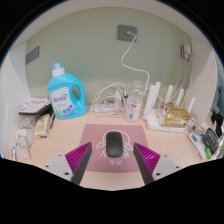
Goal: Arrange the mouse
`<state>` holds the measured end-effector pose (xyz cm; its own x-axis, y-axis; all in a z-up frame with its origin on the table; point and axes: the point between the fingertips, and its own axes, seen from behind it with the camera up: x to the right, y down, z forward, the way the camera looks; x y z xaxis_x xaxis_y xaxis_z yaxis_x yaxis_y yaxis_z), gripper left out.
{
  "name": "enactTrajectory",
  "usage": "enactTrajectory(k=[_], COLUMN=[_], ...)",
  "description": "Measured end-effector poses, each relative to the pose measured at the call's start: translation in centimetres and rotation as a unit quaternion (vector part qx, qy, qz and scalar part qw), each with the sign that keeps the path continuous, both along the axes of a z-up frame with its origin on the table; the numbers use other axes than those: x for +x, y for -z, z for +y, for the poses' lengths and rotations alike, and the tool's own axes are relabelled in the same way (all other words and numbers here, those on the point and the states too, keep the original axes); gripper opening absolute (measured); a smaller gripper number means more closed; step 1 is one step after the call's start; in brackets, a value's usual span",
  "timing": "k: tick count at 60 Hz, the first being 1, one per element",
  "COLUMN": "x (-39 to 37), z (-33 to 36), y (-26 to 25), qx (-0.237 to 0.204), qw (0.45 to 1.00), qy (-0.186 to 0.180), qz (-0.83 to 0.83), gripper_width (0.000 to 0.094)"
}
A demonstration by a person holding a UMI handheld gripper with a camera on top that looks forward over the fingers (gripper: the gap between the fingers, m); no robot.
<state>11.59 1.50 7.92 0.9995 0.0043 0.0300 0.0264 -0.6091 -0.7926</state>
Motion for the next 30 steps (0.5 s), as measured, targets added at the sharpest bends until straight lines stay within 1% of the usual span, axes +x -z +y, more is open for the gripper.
enactTrajectory(k=[7,13,22,30], x=[-0.6,-1.4,-2.5,-2.9], z=[-5.0,-9.6,-15.4,-18.9], y=[-4.2,-6.7,-9.1,-9.8], qx=[0.025,0.034,0.043,0.046], qw=[1.000,0.999,0.999,0.998], qy=[0.011,0.014,0.019,0.025], qz=[-0.010,-0.019,-0.026,-0.022], gripper_width=[0.0848,0.0854,0.0852,0.0852])
